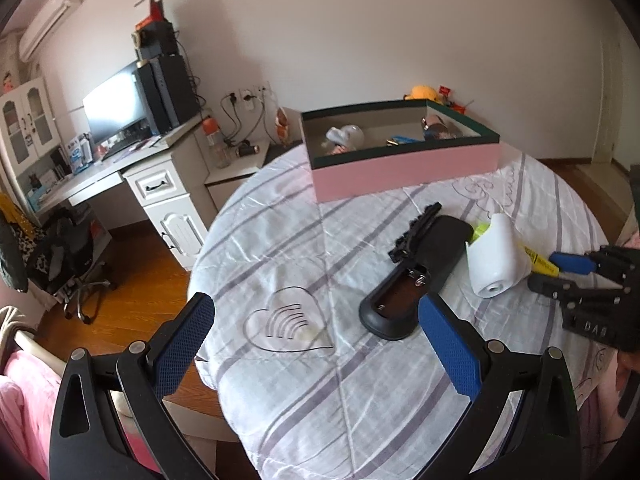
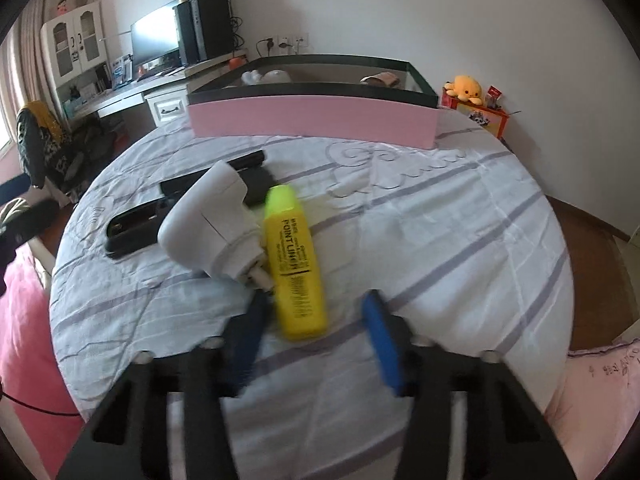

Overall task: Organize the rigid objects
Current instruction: 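Grasp the yellow highlighter with the right tool while the left tool lowers onto the black remote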

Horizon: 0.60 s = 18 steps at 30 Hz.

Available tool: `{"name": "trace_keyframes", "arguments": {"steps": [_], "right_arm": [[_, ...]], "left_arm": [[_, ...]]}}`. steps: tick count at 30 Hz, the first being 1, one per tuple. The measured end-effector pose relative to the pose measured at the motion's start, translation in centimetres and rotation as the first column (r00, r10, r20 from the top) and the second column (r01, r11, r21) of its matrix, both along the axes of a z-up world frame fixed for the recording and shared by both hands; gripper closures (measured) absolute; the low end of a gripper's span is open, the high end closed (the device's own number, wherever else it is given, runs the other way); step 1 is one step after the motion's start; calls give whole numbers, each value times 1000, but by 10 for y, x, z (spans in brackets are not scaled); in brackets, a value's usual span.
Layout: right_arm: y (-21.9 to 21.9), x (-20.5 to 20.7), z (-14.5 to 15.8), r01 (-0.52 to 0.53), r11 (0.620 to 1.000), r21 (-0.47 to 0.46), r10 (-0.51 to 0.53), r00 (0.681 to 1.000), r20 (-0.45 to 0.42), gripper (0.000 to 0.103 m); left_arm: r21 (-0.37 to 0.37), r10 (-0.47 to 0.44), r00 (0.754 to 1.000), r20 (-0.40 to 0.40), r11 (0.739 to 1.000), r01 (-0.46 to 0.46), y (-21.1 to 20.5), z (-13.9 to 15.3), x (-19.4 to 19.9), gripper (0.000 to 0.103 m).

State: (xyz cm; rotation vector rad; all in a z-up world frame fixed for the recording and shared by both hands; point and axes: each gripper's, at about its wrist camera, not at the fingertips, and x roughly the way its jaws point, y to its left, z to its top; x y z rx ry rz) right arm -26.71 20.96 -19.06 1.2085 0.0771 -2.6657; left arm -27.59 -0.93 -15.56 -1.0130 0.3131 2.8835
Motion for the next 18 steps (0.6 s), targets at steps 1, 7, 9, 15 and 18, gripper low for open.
{"name": "trace_keyframes", "arguments": {"steps": [1,7,9,15,18], "right_arm": [[1,-2,0,-5,1000,-6,5,1000,1,59],[-6,-11,0,-37,999,16,37,999,-2,79],[-2,-10,0,-23,1000,15,23,1000,1,79],[14,-9,1,38,999,24,-38,999,-1,79],[16,-11,0,35,999,9,-35,999,-2,79]], "left_arm": [[-7,-9,1000,4,1000,9,3,-1,-1,0],[-16,-53,998,23,998,54,11,-5,-3,0],[-11,-67,997,34,998,68,12,-8,-4,0],[1,-110,990,88,994,111,21,-25,-16,0],[16,-138,984,114,991,137,26,-33,-26,0]]}}
